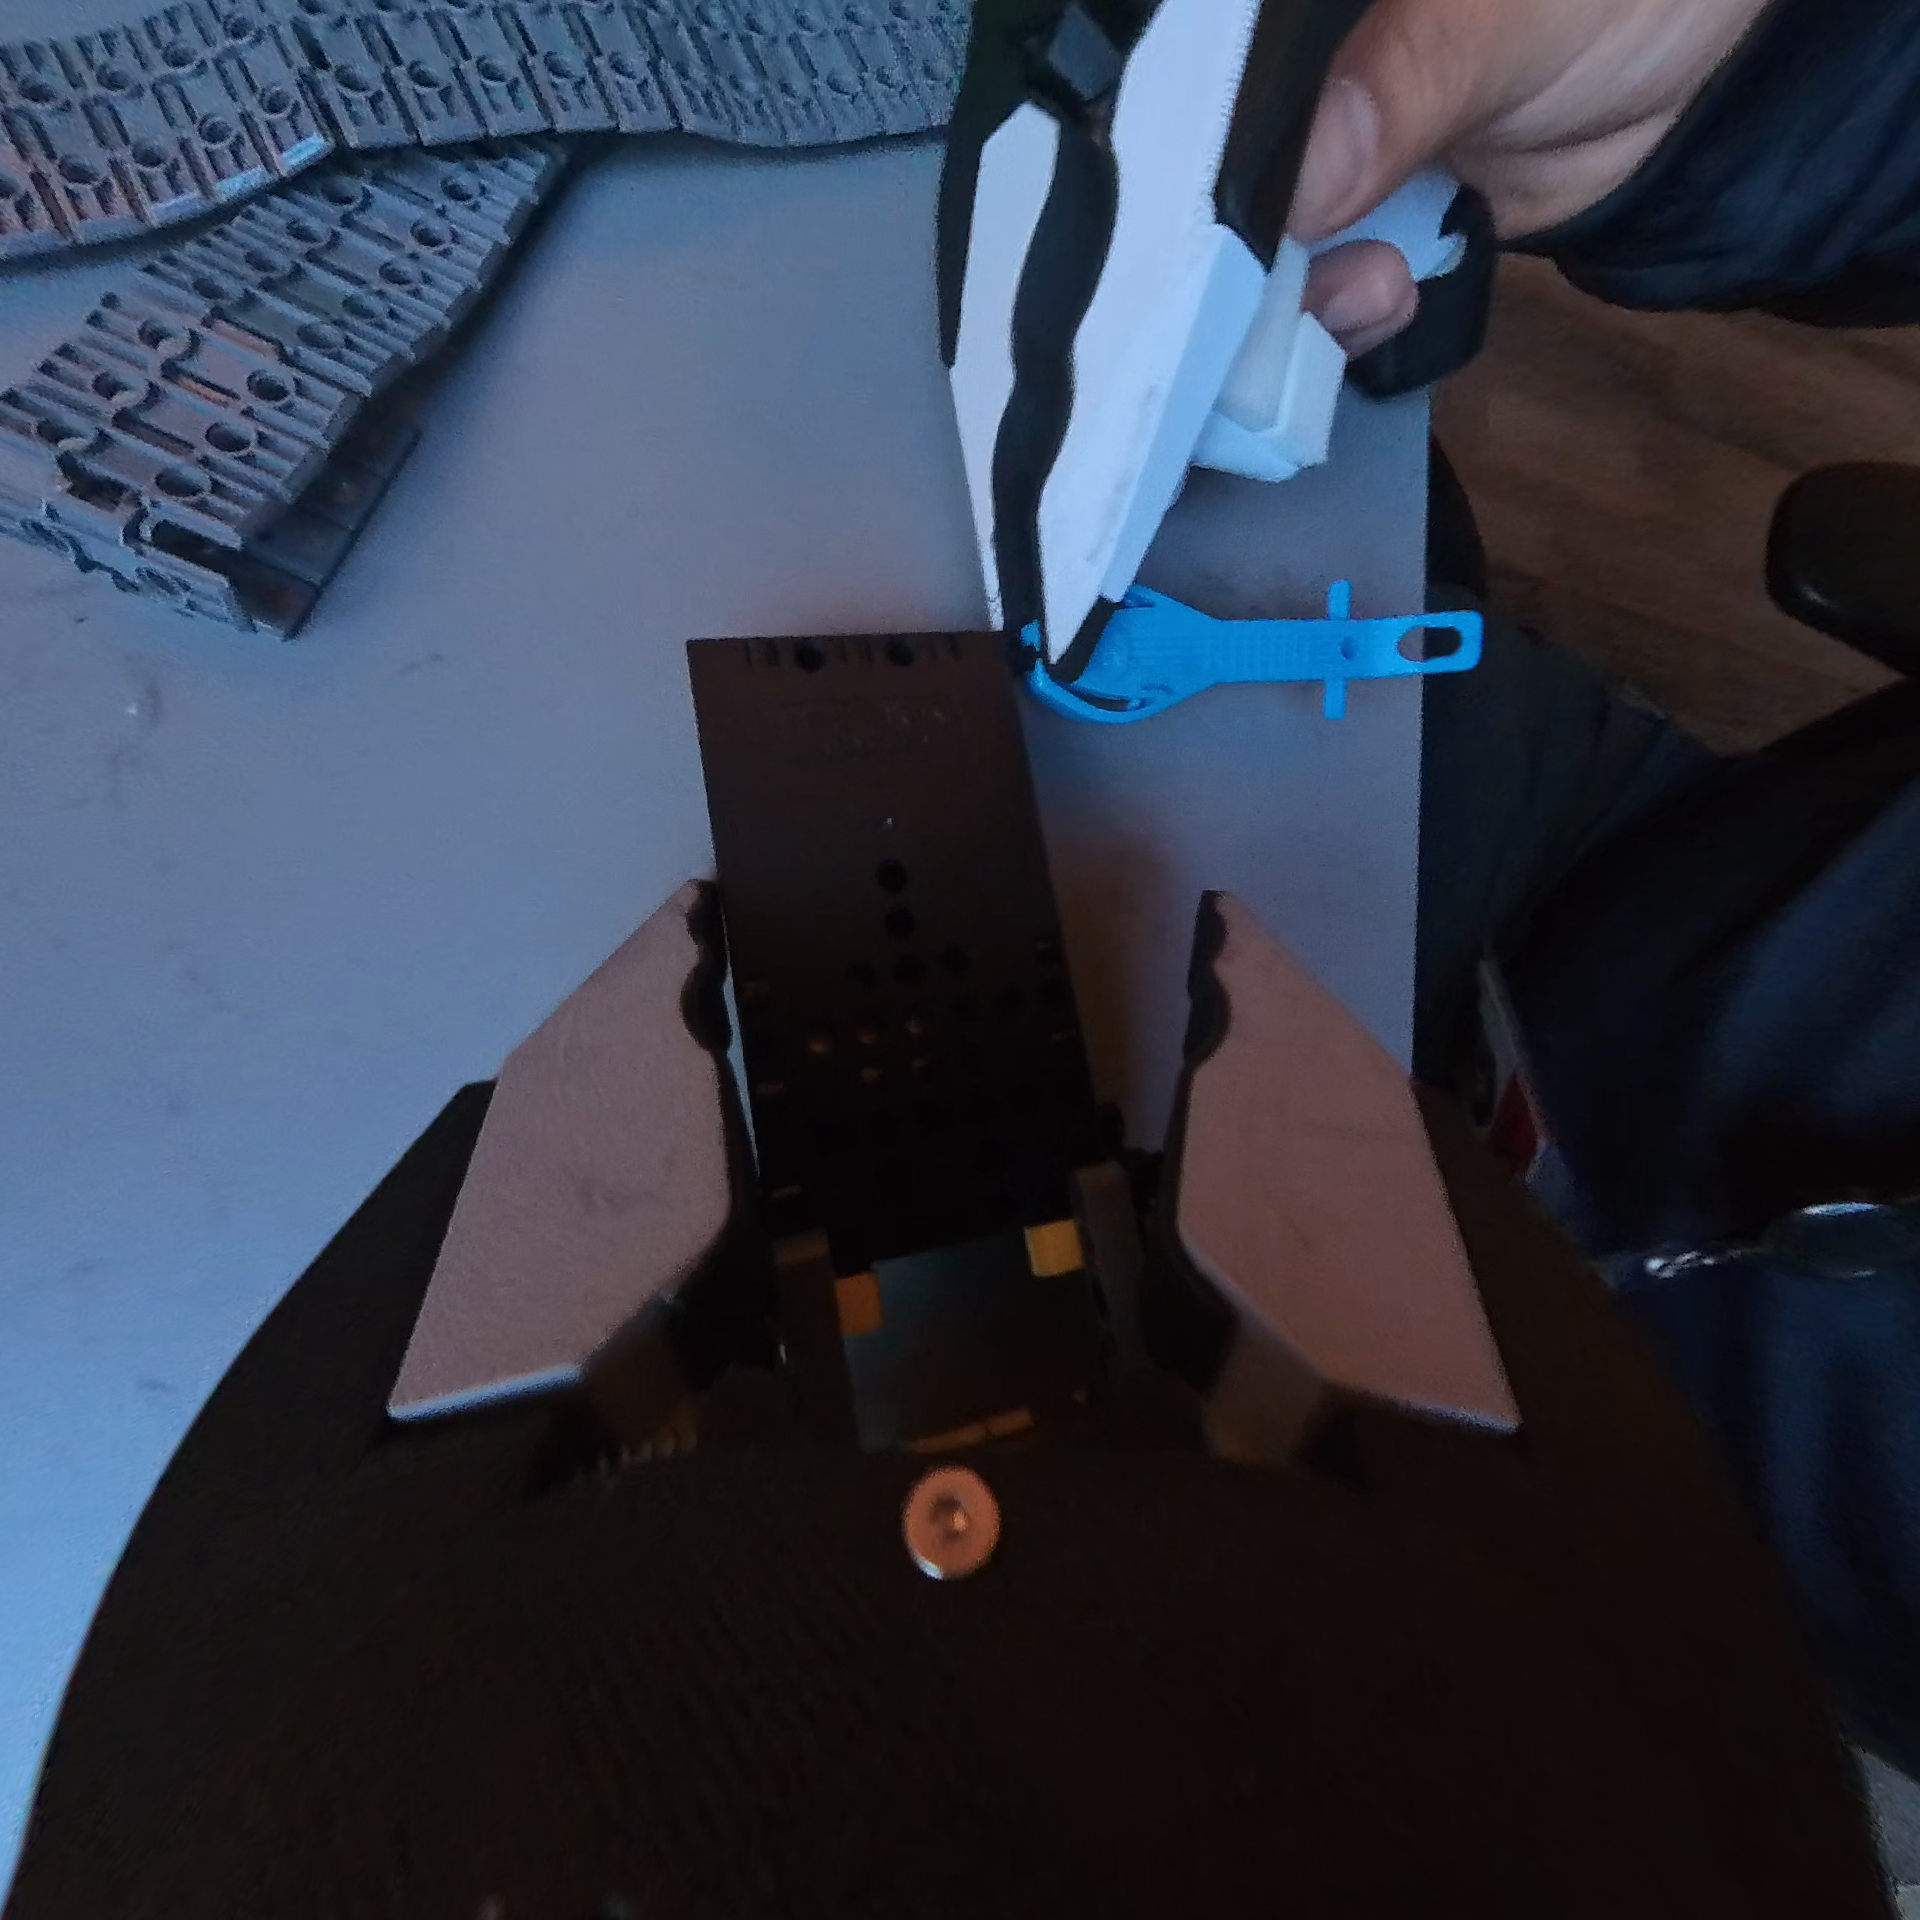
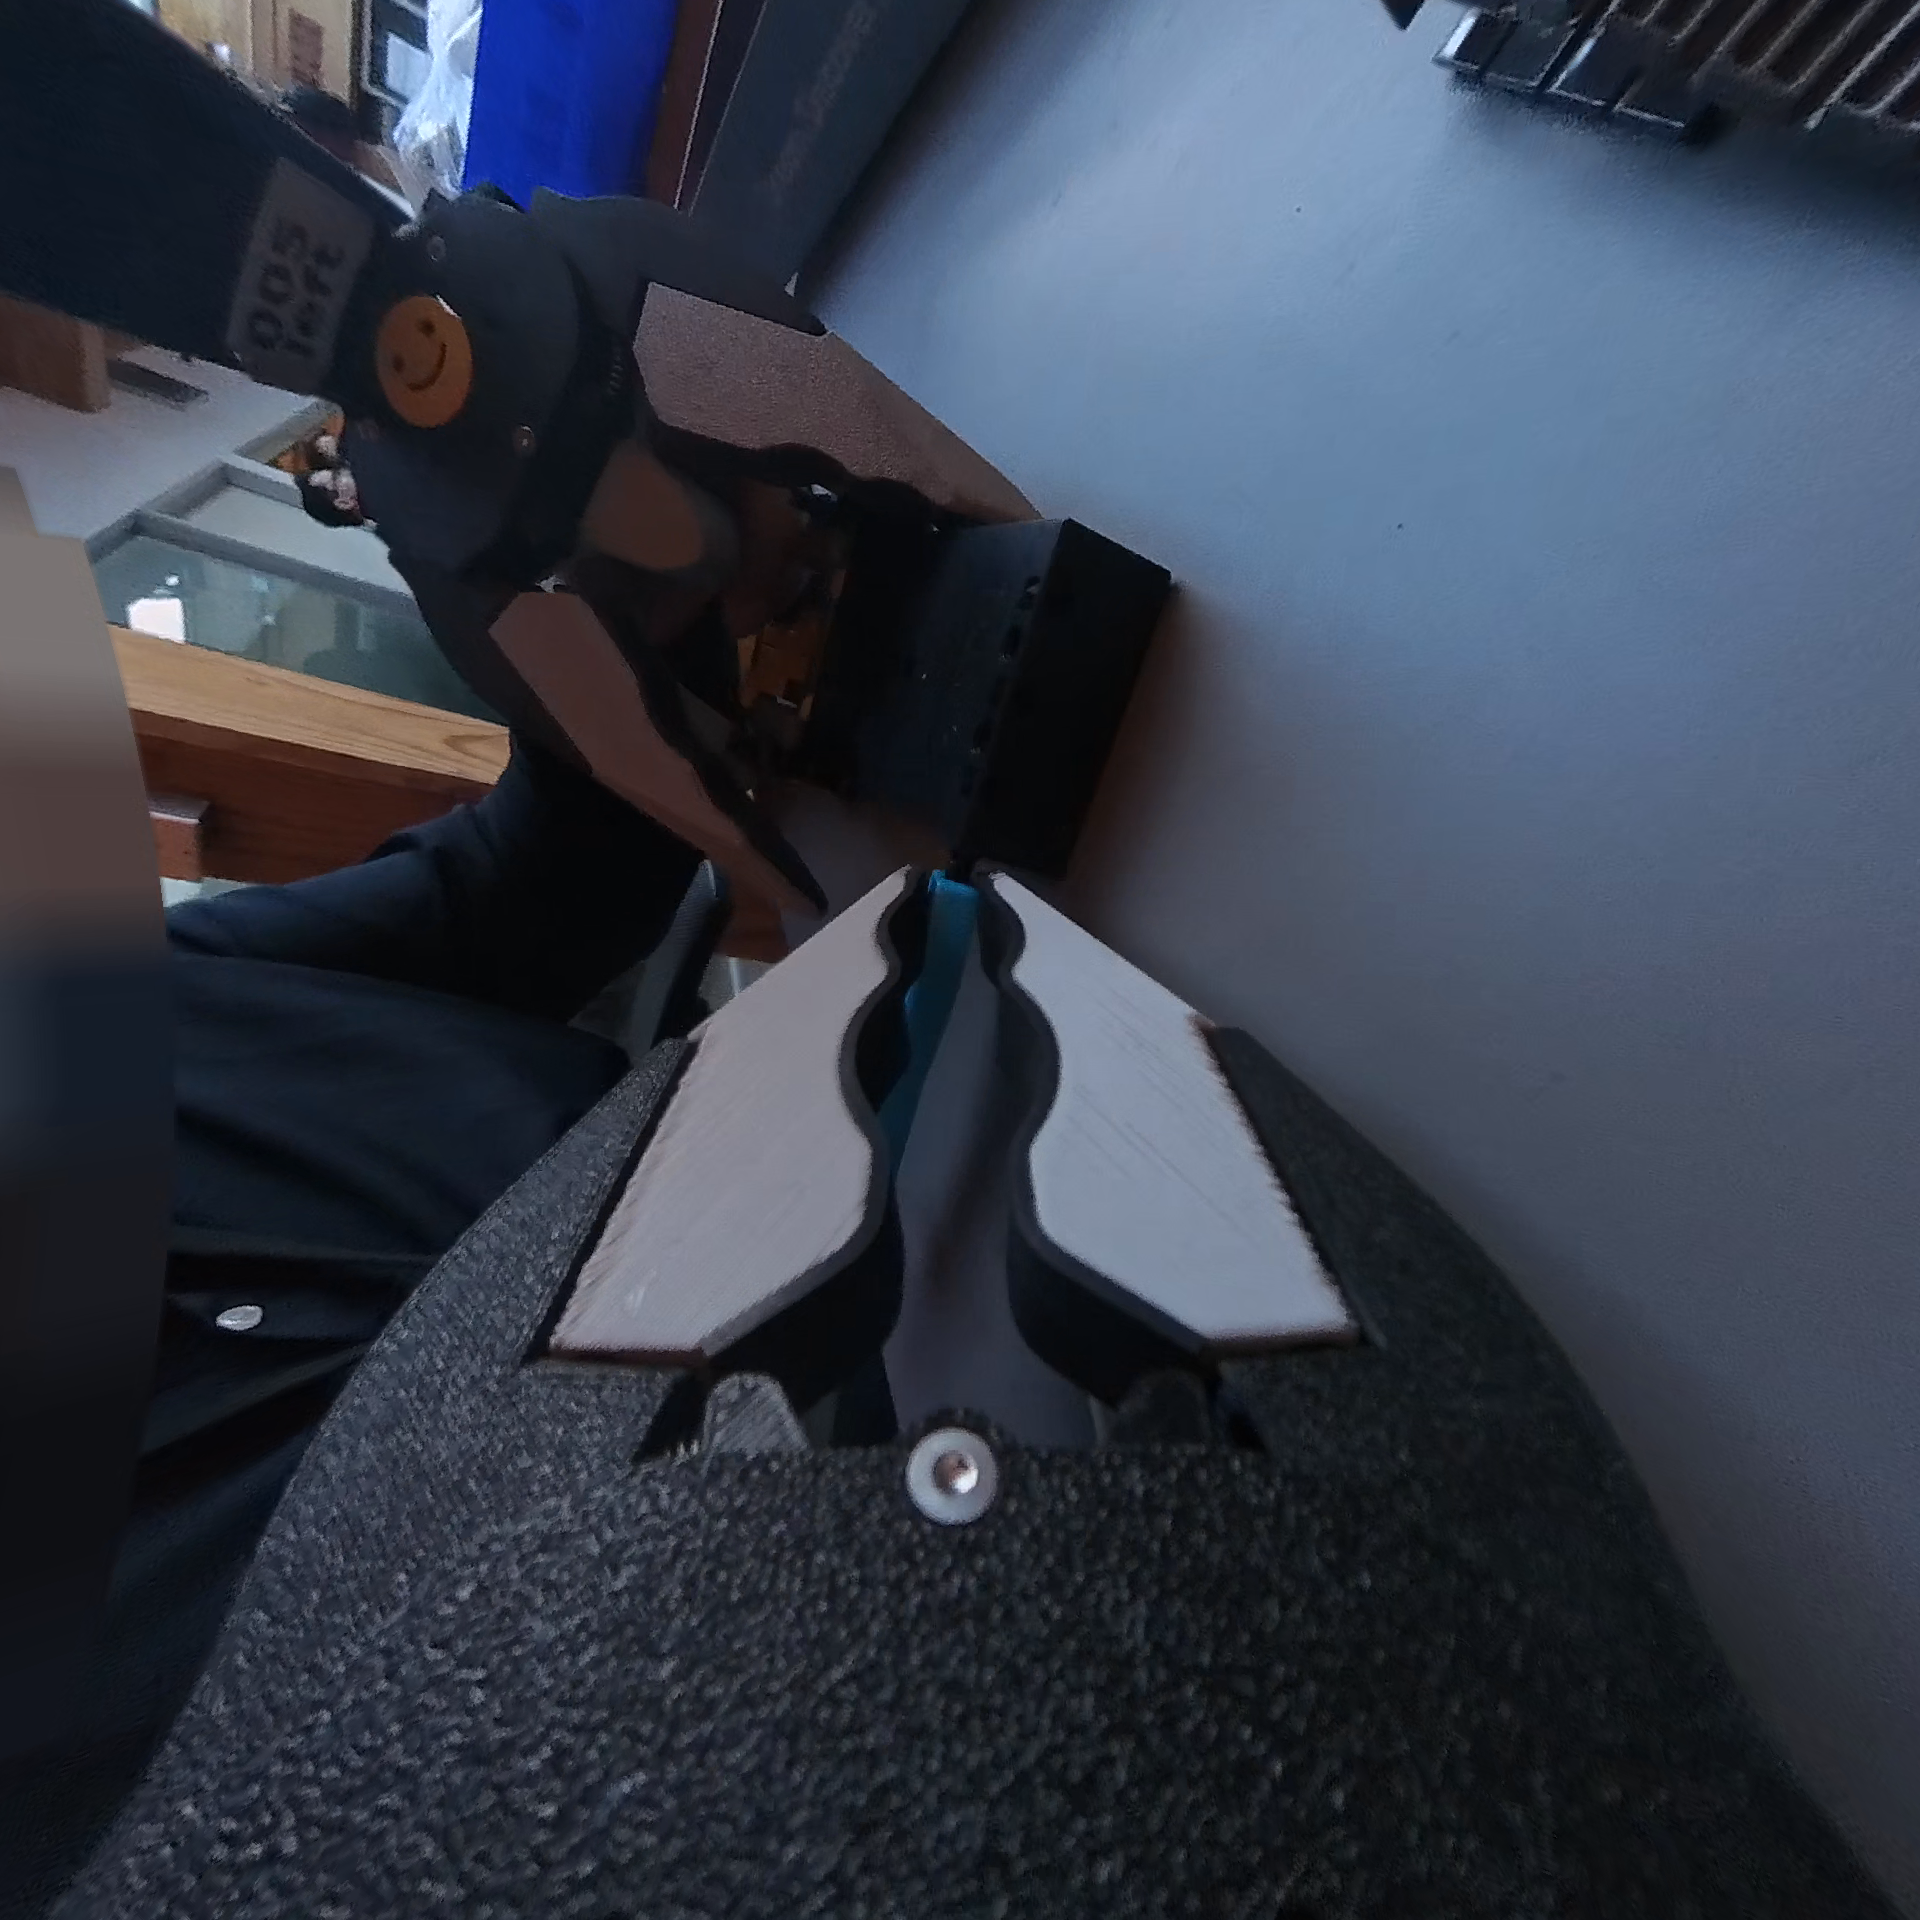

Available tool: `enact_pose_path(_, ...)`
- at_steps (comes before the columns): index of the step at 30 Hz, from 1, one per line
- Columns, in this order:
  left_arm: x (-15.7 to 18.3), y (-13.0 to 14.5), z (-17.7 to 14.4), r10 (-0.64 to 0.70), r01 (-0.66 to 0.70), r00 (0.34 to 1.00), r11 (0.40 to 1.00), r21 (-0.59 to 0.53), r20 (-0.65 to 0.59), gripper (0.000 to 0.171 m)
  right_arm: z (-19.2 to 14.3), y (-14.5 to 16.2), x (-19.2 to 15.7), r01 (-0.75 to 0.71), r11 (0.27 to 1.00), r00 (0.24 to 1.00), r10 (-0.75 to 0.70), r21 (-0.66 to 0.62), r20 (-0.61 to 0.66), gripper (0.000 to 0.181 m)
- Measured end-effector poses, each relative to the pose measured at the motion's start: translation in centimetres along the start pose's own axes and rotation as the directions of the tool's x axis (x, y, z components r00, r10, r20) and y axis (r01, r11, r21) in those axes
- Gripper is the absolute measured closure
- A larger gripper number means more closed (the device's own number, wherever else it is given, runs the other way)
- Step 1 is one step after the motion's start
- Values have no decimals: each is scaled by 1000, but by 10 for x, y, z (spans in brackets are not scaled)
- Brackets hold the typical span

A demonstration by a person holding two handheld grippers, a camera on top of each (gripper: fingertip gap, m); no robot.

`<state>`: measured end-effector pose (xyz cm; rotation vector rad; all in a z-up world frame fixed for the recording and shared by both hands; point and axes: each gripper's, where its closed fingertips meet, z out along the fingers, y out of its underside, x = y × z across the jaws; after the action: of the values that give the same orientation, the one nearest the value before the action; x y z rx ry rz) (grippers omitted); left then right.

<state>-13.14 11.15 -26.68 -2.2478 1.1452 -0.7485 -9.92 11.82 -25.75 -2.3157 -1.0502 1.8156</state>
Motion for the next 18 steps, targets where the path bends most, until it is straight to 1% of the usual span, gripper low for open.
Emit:
enact_pose_path(3,0,1,-1,-12,12,1000,1000,4,2,84,0,0,0,18,1000,1000,-18,19,-15,177)
enact_pose_path(5,-2,1,-1,-17,17,1000,1000,5,9,84,-1,-3,0,1,1000,1000,-1,16,8,177)
enact_pose_path(6,-2,1,-1,-21,21,1000,1000,7,15,84,-2,-5,-2,-17,1000,999,16,15,35,173)
enact_pose_path(7,-3,1,-1,-22,22,1000,1000,8,19,83,-5,-8,-3,-32,999,998,31,25,60,164)
enact_pose_path(9,-4,2,-1,-18,18,999,1000,7,38,83,-15,-14,-1,-38,998,998,35,53,58,146)
enact_pose_path(11,-6,3,-1,-24,24,998,1000,7,66,82,-26,-14,4,14,998,1000,-13,58,-8,140)
enact_pose_path(13,-7,2,-1,-38,38,996,999,13,80,82,-33,-11,1,108,992,991,-103,65,-81,132)
enact_pose_path(14,-7,2,-1,-41,40,996,999,14,83,82,-34,-5,-4,160,986,983,-154,49,-102,133)
enact_pose_path(16,-7,2,-1,-41,40,996,999,14,85,82,-33,9,-11,239,971,961,-240,-27,-136,130)
enact_pose_path(18,-7,2,-1,-42,41,996,999,14,84,82,-29,18,-8,268,959,943,-281,-97,-176,133)
